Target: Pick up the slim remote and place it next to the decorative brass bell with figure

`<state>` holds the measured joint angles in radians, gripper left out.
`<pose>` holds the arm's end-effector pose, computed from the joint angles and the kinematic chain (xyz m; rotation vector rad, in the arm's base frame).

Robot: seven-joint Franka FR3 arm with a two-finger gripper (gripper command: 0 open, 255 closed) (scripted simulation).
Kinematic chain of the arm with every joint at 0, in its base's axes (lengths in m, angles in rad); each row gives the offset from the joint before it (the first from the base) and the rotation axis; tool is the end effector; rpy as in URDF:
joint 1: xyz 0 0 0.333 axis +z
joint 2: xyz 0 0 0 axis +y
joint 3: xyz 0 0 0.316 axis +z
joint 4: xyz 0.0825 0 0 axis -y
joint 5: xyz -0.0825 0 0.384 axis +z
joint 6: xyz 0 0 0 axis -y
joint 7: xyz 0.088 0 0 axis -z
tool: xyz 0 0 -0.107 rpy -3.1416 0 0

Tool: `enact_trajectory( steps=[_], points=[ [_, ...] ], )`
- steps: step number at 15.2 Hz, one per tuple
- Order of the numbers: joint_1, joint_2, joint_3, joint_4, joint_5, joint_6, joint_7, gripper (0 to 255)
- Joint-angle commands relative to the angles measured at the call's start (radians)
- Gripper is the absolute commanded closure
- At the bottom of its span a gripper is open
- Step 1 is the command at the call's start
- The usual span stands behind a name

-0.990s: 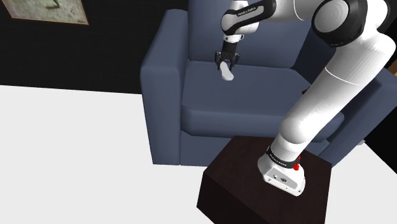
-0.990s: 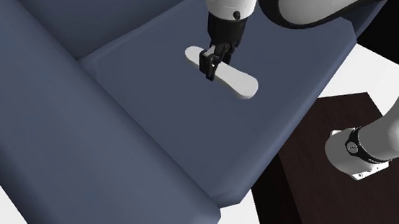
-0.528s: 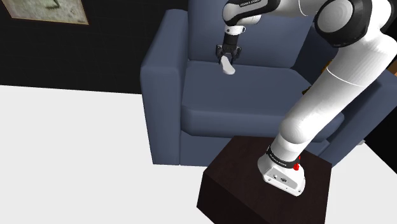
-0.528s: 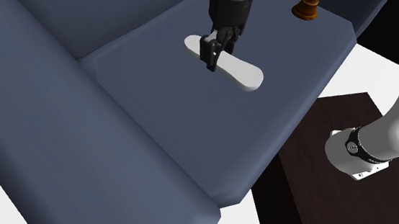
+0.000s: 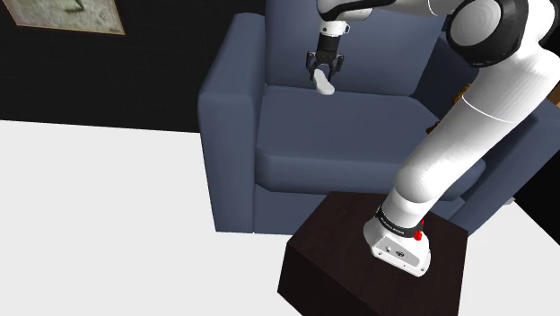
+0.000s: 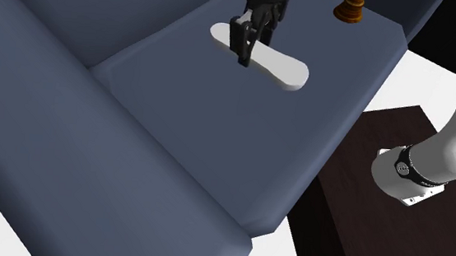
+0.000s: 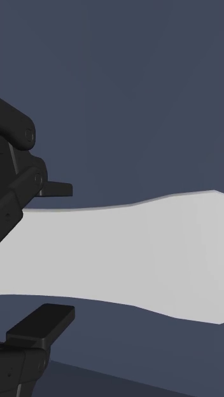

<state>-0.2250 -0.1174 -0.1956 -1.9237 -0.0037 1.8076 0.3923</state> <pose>0.4786 -0.2188 0.5390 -2.8694 1.2313 0.0010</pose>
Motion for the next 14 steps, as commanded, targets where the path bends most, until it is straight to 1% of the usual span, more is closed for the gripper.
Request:
enact_trajectory(
  steps=[1, 14],
  points=[
    [0.001, 0.0, 0.001, 0.028, 0.0, -0.028, 0.002, 255],
    [0.002, 0.02, 0.001, 0.226, 0.004, -0.206, 0.002, 255]
  ],
)
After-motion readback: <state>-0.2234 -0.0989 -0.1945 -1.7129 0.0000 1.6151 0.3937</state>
